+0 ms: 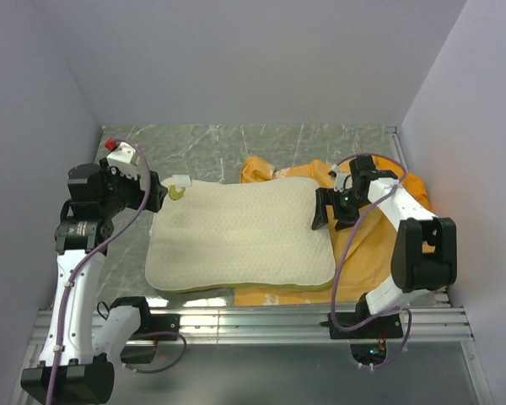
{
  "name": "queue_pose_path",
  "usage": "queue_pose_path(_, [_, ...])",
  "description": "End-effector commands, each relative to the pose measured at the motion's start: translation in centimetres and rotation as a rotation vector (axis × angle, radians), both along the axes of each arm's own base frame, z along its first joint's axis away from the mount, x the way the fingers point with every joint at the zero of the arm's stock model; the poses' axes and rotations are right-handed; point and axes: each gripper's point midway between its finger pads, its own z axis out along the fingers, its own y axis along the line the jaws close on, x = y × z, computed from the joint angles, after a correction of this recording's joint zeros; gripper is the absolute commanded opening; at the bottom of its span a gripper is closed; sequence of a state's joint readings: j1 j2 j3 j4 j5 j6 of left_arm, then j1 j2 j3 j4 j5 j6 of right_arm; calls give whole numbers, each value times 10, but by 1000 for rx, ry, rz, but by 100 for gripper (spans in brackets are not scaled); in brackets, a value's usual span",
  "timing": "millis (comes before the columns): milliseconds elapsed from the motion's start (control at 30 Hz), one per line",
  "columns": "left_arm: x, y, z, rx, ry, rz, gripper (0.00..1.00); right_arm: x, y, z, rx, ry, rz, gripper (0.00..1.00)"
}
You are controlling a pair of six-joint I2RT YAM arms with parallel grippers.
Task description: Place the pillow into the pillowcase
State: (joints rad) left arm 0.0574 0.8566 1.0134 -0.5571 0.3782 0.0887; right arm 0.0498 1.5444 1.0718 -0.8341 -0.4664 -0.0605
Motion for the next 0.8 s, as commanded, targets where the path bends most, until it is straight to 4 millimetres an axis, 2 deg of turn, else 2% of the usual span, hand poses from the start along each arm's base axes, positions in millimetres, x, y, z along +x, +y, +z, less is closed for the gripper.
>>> queue_pose_path(0, [-3, -13, 4, -44, -18, -61, 99, 7, 20, 4, 113, 13, 39, 95])
queue_pose_path(100, [-4, -16, 4, -66, -26, -67, 99, 3, 37, 7, 229, 40, 83, 84])
queue_pose_path(133, [-3, -16, 3, -82, -18, -56, 99, 1, 41, 10, 262, 47, 97, 54])
queue_pose_path(167, [-1, -15, 1, -89, -13, -40, 99, 0, 46, 16, 299, 50, 115, 35])
queue_pose_path(200, [1, -14, 2, -92, -14, -34, 99, 0, 56, 33, 376, 23, 162, 18])
queue_pose_path(233, [0, -17, 1, -125, -2, -29, 99, -2, 58, 42, 394, 24, 164, 0])
queue_pose_path(267, [0, -19, 1, -138, 2, -39, 99, 1, 60, 52, 405, -6, 169, 0])
queue_pose_path(300, [0, -20, 3, -148, -1, -37, 99, 5, 62, 79, 423, -93, 185, 0])
queue_pose_path(367, [-1, -24, 10, -169, -30, -53, 99, 9, 70, 110, 442, -204, 213, 0])
queue_pose_path(400, [-2, -26, 14, -175, -40, -65, 99, 8, 75, 136, 462, -270, 220, 0])
queue_pose_path(467, [-3, -28, 24, -164, -71, -87, 99, 9, 87, 155, 476, -330, 252, 0])
queue_pose_path(500, [-3, -29, 26, -162, -73, -100, 99, 3, 100, 164, 486, -341, 286, 0])
queue_pose_path(567, [-2, -32, 30, -127, -53, -144, 99, -1, 113, 164, 469, -353, 331, 0])
queue_pose_path(600, [-6, -38, 31, -109, -38, -211, 99, -8, 127, 166, 463, -358, 382, 0])
queue_pose_path(633, [-8, -40, 29, -60, -27, -258, 99, -6, 129, 162, 428, -368, 387, 0])
queue_pose_path(733, [-11, -48, 37, -71, -8, -334, 99, -8, 145, 156, 405, -359, 433, 0])
queue_pose_path(767, [-12, -50, 38, -71, -23, -353, 99, -3, 147, 148, 387, -343, 428, 0])
